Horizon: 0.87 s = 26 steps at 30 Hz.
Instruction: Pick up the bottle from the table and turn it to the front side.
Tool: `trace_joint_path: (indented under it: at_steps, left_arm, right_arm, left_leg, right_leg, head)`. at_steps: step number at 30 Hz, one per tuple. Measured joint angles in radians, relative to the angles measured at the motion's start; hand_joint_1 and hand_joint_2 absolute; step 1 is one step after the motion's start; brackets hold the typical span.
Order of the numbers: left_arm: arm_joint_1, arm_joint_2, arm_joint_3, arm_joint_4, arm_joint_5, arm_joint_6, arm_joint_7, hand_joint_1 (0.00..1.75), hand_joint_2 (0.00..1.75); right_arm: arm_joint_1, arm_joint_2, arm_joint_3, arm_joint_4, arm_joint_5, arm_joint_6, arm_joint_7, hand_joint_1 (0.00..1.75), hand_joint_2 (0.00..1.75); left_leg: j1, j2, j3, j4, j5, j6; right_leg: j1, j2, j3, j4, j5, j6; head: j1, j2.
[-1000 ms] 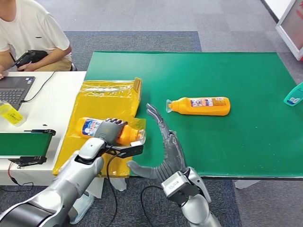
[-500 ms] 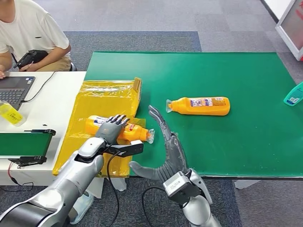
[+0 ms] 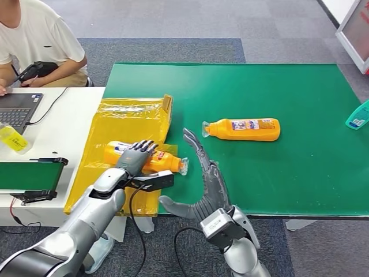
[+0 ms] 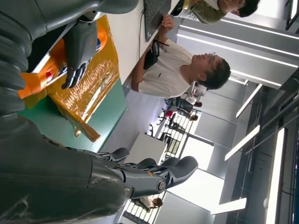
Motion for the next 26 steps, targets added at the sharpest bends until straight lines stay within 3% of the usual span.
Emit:
trace_joint_path:
  at_steps: [2,5,11,18,26]
  left_arm:
    - [0.037,-0.003,0.004,-0.063,0.087,0.007,-0.048,0.00,0.00]
    - [0.136,-0.017,0.008,-0.256,0.229,0.011,-0.094,0.00,0.00]
    - [0.318,-0.047,0.007,-0.687,0.363,-0.008,-0.099,0.00,0.00]
    - [0.379,-0.054,0.008,-0.844,0.404,0.003,-0.123,0.00,0.00]
    - [0.527,-0.084,0.013,-1.100,0.685,0.000,-0.240,0.00,0.00]
  right_arm:
    - [0.003,0.000,0.000,0.000,0.007,-0.006,0.000,0.00,1.75]
    - [0.011,0.000,-0.002,-0.001,0.026,-0.031,0.005,0.00,1.75]
    - [0.033,0.000,-0.009,-0.019,0.045,-0.064,0.015,0.00,1.75]
    - [0.038,0.000,-0.016,-0.026,0.053,-0.072,0.019,0.00,1.75]
    - [0.061,-0.001,-0.023,-0.068,0.109,-0.118,0.053,0.00,1.75]
  left_leg:
    - [0.000,0.000,0.000,0.000,0.000,0.000]
    - [0.000,0.000,0.000,0.000,-0.001,0.000]
    - [0.000,0.000,-0.001,0.000,-0.003,0.001]
    - [0.000,0.000,-0.001,0.000,-0.003,0.001]
    - [0.000,0.000,-0.001,0.000,-0.004,0.002]
  right_leg:
    - [0.000,0.000,0.000,0.000,0.000,0.000]
    - [0.000,0.000,-0.001,0.000,0.000,0.000]
    - [0.000,0.000,-0.001,0.000,-0.003,0.001]
    - [0.000,0.000,-0.001,0.000,-0.003,0.001]
    - [0.000,0.000,-0.001,0.000,-0.004,0.002]
  head:
    - [0.000,0.000]
    - [0.000,0.000]
    - [0.000,0.000]
    - [0.000,0.000]
    - [0.000,0.000]
